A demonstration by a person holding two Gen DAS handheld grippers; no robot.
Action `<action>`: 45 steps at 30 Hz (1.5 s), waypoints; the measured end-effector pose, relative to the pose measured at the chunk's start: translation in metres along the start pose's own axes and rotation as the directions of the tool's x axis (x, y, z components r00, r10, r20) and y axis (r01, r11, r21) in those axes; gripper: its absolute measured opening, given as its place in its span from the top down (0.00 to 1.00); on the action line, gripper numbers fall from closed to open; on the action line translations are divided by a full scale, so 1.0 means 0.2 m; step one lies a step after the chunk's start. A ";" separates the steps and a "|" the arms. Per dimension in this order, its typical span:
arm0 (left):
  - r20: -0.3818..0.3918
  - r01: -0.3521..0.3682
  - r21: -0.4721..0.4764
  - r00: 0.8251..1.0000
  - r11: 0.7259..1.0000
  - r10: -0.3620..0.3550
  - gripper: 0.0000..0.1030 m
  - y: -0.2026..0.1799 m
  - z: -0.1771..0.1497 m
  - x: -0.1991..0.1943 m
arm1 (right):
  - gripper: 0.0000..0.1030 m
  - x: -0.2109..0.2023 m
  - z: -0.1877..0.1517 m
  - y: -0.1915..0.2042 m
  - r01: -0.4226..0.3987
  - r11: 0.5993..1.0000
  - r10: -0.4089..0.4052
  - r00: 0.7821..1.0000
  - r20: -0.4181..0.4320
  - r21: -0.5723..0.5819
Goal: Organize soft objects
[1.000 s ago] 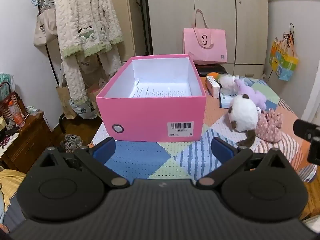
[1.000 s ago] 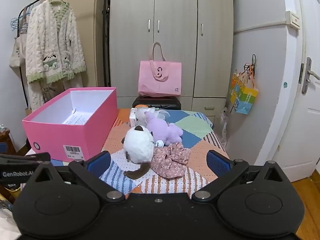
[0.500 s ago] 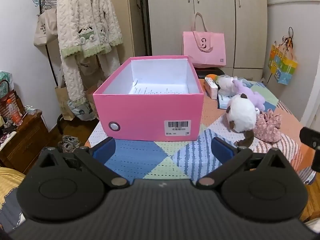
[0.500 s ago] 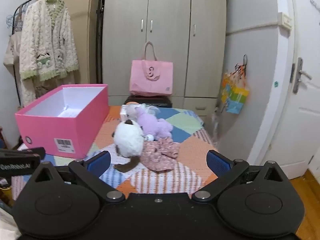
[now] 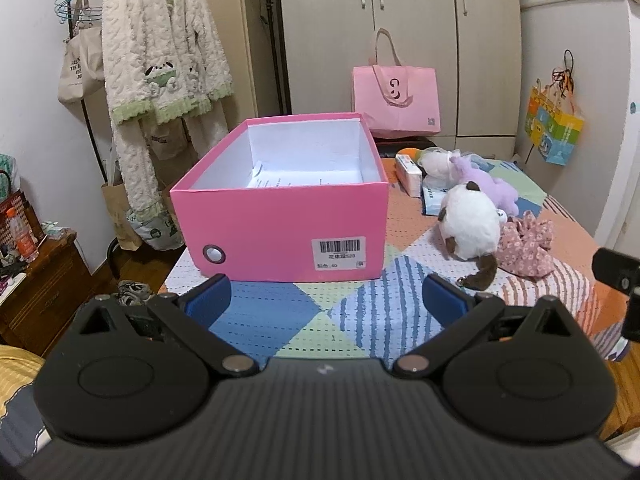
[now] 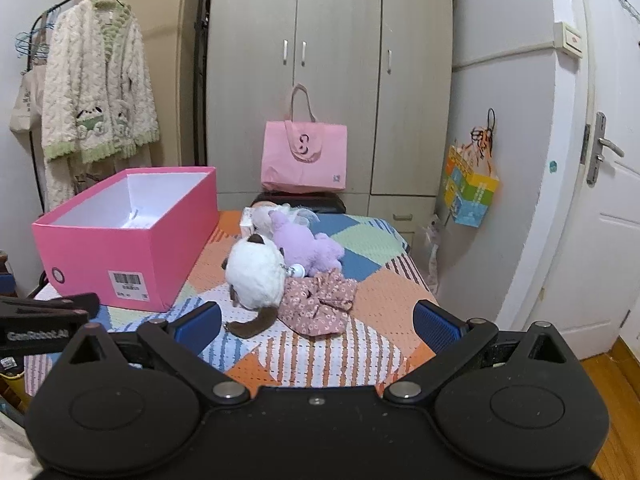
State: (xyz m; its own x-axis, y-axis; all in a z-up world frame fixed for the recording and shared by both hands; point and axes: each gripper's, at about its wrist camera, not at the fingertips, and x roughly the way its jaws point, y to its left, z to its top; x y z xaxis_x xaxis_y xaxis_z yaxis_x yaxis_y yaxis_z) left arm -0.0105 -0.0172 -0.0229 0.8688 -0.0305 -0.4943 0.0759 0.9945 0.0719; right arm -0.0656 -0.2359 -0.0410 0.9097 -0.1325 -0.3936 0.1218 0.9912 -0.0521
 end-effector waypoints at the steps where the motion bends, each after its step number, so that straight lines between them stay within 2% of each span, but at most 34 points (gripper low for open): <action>1: 0.000 0.000 0.003 1.000 1.000 0.000 0.00 0.00 0.00 0.00 | 0.00 0.00 0.00 0.00 -0.002 1.000 0.002 1.000 0.001 -0.001; 6: 0.007 0.007 0.010 1.000 1.000 -0.007 0.00 -0.02 -0.02 -0.01 | 0.00 0.01 0.00 0.01 -0.007 1.000 0.007 1.000 -0.002 0.001; 14: 0.065 0.013 -0.011 0.998 1.000 -0.012 0.00 0.01 -0.04 -0.03 | 0.00 0.03 -0.02 0.00 -0.002 1.000 0.002 1.000 -0.011 0.014; 27: 0.059 -0.046 -0.013 0.997 0.999 0.047 0.00 0.03 -0.05 -0.01 | 0.00 0.07 -0.05 -0.03 0.017 0.999 -0.016 0.999 -0.041 0.031; 33: 0.112 -0.018 -0.026 0.993 0.999 0.021 0.00 0.05 -0.04 -0.08 | 0.00 0.10 -0.06 -0.02 0.030 0.999 -0.028 0.998 -0.062 0.022; 45: 0.074 -0.003 -0.041 0.997 0.999 0.006 0.00 0.08 -0.05 -0.05 | 0.00 0.10 -0.06 -0.03 0.030 0.999 -0.029 0.998 -0.061 0.023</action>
State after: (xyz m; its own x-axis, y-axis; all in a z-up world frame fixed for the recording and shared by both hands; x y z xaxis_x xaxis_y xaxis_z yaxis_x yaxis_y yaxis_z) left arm -0.0221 -0.0001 -0.0253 0.9032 -0.0321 -0.4280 0.0532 0.9979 0.0373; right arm -0.0527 -0.2443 -0.0605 0.8799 -0.1608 -0.4472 0.1583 0.9864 -0.0433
